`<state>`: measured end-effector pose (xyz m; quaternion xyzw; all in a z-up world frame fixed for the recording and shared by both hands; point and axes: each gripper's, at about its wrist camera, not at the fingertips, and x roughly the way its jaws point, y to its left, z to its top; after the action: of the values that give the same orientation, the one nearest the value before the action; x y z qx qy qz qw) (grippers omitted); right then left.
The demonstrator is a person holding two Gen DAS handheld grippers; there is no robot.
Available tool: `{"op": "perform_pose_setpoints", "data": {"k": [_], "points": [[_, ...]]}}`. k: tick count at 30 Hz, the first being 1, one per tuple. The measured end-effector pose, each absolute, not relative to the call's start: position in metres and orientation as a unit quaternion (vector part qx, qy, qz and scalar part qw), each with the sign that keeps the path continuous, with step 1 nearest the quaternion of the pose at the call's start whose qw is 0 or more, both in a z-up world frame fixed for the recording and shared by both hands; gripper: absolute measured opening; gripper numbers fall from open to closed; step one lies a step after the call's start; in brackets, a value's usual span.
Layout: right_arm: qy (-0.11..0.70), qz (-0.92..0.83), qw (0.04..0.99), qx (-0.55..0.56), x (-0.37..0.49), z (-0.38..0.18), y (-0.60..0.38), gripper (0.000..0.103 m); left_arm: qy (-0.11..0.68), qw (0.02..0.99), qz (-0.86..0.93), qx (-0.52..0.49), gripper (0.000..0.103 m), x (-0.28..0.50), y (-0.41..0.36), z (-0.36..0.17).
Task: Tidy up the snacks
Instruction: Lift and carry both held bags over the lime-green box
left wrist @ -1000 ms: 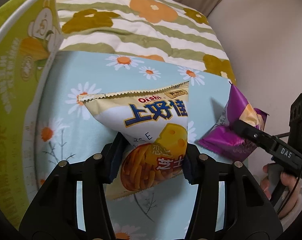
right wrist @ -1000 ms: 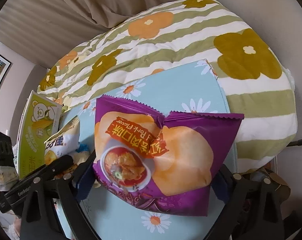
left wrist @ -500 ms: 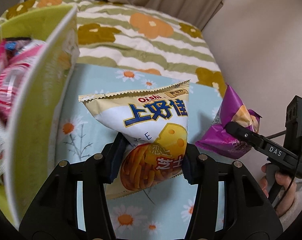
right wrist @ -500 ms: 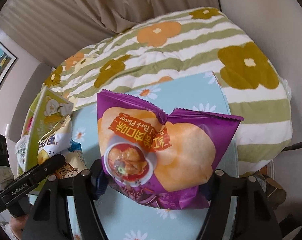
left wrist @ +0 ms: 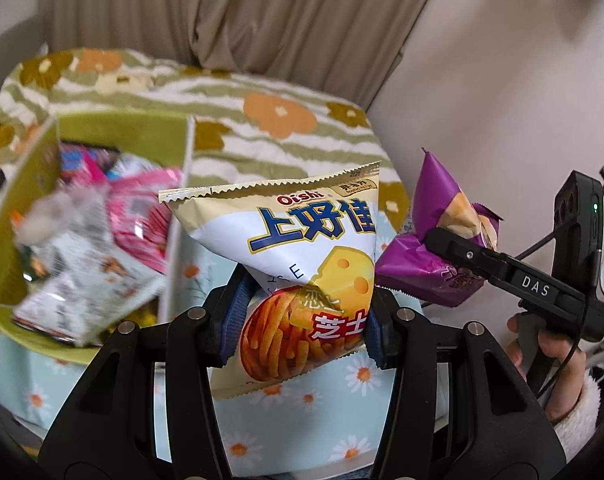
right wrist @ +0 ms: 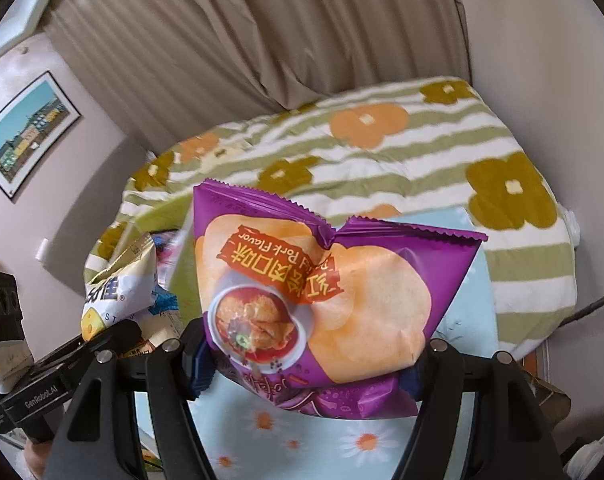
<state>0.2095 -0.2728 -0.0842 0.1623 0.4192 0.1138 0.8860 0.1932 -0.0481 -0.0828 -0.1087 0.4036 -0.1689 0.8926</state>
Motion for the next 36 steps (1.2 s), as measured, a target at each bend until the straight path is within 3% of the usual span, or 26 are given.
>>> {"op": "perform_pose_setpoints", "data": {"k": [17,36], "points": [[0.367,0.147,0.910,0.128,0.214,-0.017,-0.149,0.067,0.354,0.913,-0.148,-0.136,0.046,0.188,0.098,-0.033],[0.422,0.188,0.882,0.096,0.305,-0.051,-0.062,0.067,0.413,0.894,-0.067,-0.161,0.046,0.316,0.188,-0.097]]}}
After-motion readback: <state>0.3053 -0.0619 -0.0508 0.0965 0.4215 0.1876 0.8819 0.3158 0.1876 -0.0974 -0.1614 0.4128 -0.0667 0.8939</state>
